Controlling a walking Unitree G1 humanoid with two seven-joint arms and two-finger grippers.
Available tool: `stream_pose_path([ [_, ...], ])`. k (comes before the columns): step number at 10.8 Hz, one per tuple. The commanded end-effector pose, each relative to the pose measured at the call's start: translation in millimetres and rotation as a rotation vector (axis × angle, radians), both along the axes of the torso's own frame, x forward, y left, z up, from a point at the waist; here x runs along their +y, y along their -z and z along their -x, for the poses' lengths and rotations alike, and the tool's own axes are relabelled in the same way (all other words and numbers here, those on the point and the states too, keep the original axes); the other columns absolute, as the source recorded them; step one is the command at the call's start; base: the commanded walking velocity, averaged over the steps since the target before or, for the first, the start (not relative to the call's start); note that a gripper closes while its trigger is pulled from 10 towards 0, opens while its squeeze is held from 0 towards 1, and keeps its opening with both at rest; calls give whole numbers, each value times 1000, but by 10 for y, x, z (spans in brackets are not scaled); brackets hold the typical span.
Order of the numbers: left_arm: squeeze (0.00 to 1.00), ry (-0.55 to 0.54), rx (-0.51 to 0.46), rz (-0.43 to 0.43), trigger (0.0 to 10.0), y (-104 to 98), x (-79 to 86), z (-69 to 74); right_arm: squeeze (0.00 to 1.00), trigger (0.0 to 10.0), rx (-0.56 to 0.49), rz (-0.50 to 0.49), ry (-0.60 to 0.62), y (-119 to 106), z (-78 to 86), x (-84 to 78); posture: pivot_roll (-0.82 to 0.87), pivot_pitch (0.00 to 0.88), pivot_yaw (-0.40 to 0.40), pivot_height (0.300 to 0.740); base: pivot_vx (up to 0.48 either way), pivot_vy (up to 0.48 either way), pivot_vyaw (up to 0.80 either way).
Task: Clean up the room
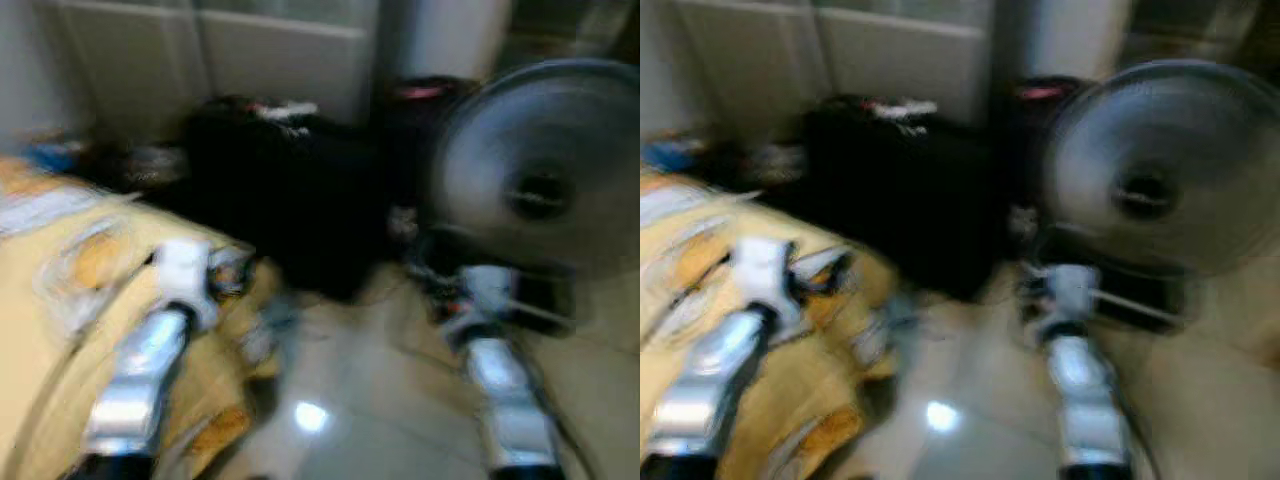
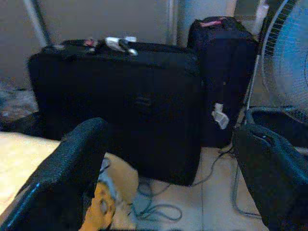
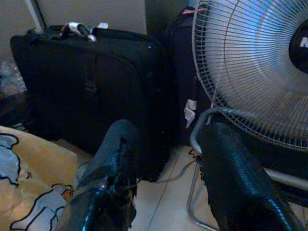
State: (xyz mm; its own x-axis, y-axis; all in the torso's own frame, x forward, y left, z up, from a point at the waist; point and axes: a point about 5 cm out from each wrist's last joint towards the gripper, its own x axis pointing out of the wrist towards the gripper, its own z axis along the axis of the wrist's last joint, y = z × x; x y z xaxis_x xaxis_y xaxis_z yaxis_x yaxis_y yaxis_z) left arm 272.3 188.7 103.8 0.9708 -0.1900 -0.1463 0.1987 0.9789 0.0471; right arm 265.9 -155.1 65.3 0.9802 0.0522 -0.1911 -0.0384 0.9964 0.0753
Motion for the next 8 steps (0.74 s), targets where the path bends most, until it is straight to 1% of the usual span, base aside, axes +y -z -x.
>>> stream_pose_path([
  [1, 0, 24, -19, 5, 10000, -45, -70, -26, 0, 10000, -23, 6, 34, -44, -12, -104, -9, 0, 37, 740, 352, 0, -406],
  [2, 0, 22, -17, 5, 10000, -39, -67, -26, 0, 10000, -26, 9, 35, -43, -13, -105, -10, 0, 37, 740, 352, 0, 0],
  [3, 0, 22, -17, 5, 10000, -37, -66, -25, 0, 10000, -22, 11, 36, -39, -13, -105, -10, 0, 37, 740, 356, 0, -569],
  [5, 0, 22, -18, 6, 10000, -38, -63, -24, 0, 10000, -23, 9, 40, -38, -12, -107, -9, 0, 36, 740, 352, 0, -800],
  [6, 0, 21, -18, 5, 10000, -37, -63, -23, 0, 10000, -28, 14, 36, -42, -13, -108, -13, 0, 39, 740, 349, 0, -544],
  [8, 0, 23, -16, 5, 10000, -31, -60, -20, 0, 10000, -33, 15, 37, -41, -11, -108, -14, 0, 41, 740, 352, 0, 0],
])
